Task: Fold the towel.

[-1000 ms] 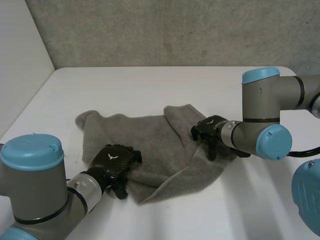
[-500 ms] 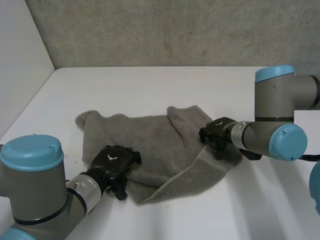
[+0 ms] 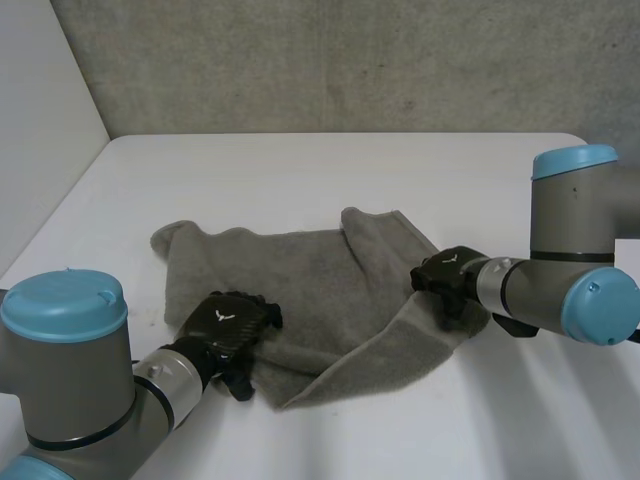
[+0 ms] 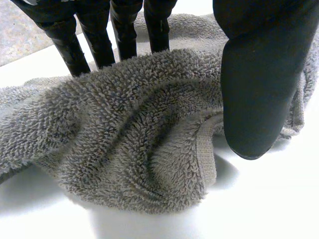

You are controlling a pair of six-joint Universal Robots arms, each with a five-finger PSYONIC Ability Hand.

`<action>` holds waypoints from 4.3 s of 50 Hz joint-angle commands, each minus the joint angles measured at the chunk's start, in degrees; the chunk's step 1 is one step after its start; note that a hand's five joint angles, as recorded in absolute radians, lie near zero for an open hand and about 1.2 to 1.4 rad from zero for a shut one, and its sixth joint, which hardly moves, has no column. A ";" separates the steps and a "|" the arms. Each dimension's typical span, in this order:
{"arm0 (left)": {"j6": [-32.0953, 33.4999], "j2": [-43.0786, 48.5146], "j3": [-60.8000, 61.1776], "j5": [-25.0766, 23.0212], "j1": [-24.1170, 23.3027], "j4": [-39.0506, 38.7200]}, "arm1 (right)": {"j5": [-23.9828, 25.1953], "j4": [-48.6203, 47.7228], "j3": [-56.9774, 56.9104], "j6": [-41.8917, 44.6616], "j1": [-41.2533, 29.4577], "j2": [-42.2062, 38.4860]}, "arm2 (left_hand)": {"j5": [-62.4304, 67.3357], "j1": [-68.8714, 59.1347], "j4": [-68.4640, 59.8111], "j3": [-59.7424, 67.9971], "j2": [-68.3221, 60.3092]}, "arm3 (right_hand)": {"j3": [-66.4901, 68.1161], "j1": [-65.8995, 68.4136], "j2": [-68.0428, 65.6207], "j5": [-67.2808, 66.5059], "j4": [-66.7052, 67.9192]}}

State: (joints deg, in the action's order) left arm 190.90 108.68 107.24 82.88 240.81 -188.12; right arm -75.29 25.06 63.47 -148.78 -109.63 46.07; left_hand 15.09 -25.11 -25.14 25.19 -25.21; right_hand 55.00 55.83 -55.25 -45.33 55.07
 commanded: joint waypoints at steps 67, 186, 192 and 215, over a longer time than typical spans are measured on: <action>6.15 1.00 -22.87 0.44 4.58 10.85 | 12.21 2.02 7.46 -8.38 12.27 30.42 | 54.91 -54.89 -54.86 54.81 -54.79 | 25.00 24.17 -24.75 -24.67 24.93; 6.50 14.28 -17.07 26.64 0.01 -11.30 | -6.97 -26.55 16.77 -7.93 7.68 10.35 | 34.03 -34.01 -33.98 33.94 -33.91 | 25.00 24.17 -24.75 -24.67 24.93; 7.73 14.28 -15.84 23.91 0.97 -11.13 | -6.97 -26.46 16.60 -7.93 7.68 10.44 | 54.88 -54.86 -54.83 54.78 -54.76 | 25.00 24.17 -24.75 -24.67 24.93; 24.79 25.34 -50.25 3.88 9.41 -11.48 | -10.84 -27.52 -15.04 4.20 3.37 1.48 | 54.91 -54.89 -54.86 54.81 -54.79 | 25.00 24.17 -24.75 -24.67 24.93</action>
State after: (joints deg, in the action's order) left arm 213.09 130.66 72.48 91.93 248.40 -199.42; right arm -83.74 -1.45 60.69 -146.51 -104.95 51.51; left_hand 58.76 -68.25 -69.77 69.69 -69.72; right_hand 75.95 76.49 -76.54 -66.79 76.63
